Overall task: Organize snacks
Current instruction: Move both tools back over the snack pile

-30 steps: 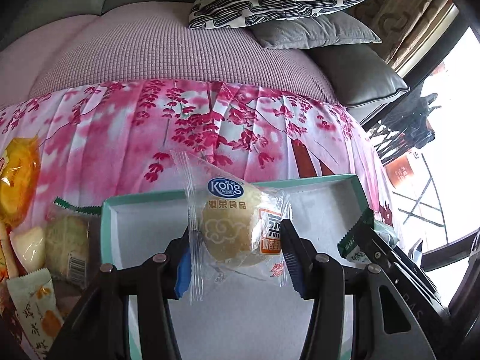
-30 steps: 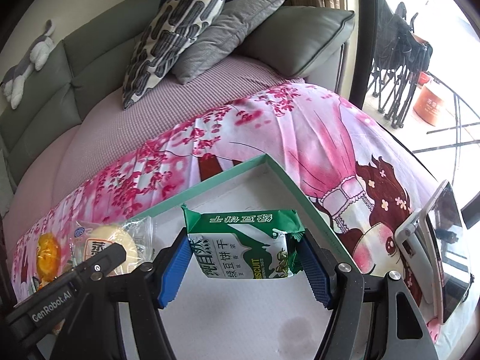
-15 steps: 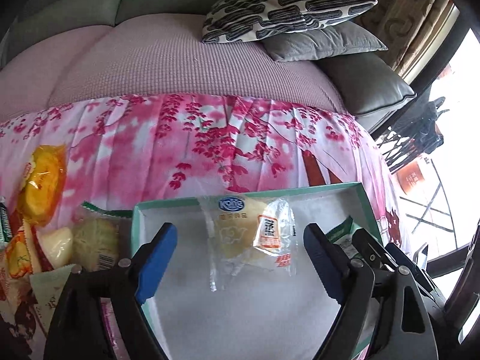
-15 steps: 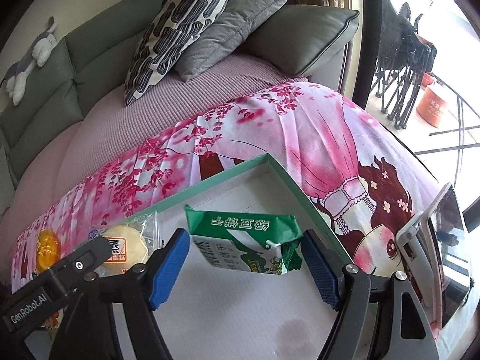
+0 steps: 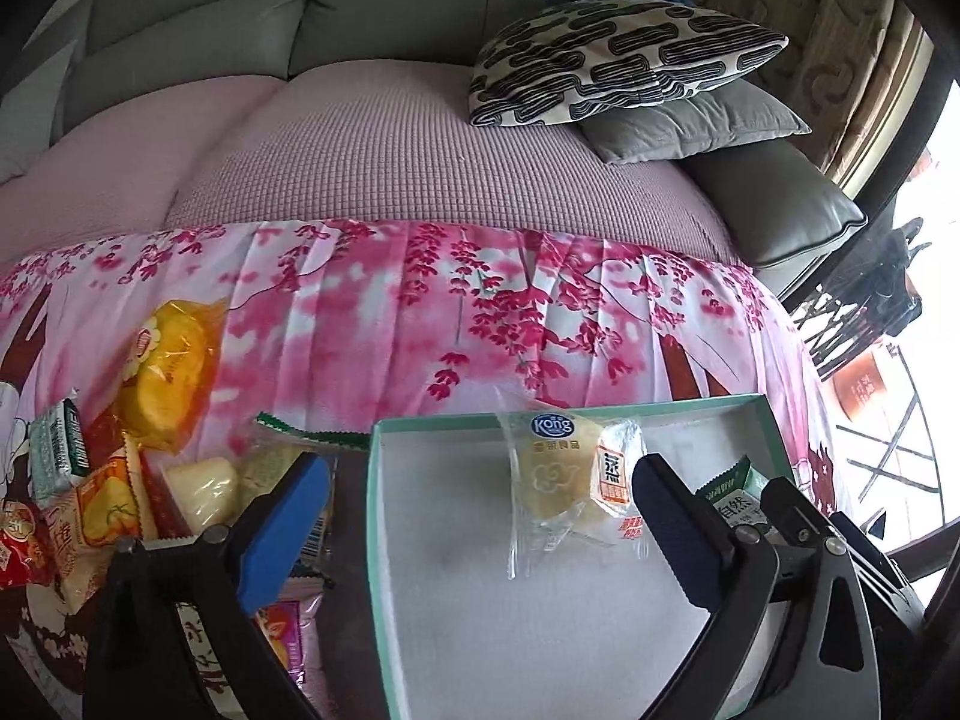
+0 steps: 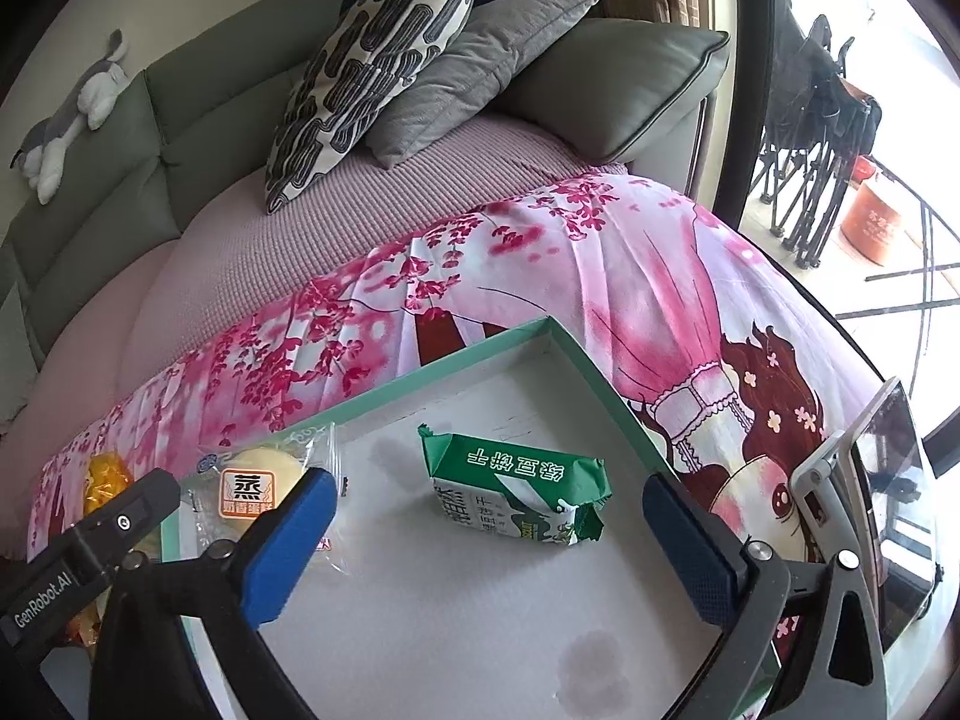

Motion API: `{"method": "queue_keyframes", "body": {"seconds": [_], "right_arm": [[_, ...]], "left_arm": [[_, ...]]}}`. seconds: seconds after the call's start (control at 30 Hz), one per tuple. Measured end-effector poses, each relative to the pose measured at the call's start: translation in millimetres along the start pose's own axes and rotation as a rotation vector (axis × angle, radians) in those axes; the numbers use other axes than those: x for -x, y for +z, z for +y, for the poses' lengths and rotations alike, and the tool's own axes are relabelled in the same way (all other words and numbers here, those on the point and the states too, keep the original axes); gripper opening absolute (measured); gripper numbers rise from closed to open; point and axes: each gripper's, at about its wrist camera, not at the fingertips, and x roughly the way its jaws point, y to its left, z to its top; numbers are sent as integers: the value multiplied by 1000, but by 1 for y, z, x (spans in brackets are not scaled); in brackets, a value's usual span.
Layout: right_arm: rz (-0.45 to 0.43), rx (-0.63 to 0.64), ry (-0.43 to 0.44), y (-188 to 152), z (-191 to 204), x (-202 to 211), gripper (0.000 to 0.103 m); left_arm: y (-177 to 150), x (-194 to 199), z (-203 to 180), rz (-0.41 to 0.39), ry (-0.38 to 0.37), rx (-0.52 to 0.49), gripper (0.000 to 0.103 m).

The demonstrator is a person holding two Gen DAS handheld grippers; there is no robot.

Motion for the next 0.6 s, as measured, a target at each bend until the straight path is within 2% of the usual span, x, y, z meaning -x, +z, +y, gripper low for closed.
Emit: {"method": "queue_keyframes", "body": {"seconds": [0.17,0.43,0.6], "right_arm": [[1,11,8,-1,4,5,103],[11,32,115,-9,17,18,103],[-2,57,136,-14,26,28,103]], "left_arm": [[-3,9,10,-2,10,35,101],[-16,36,31,-23,36,68,101],[-25,57,48,-38,55,88,101]]}}
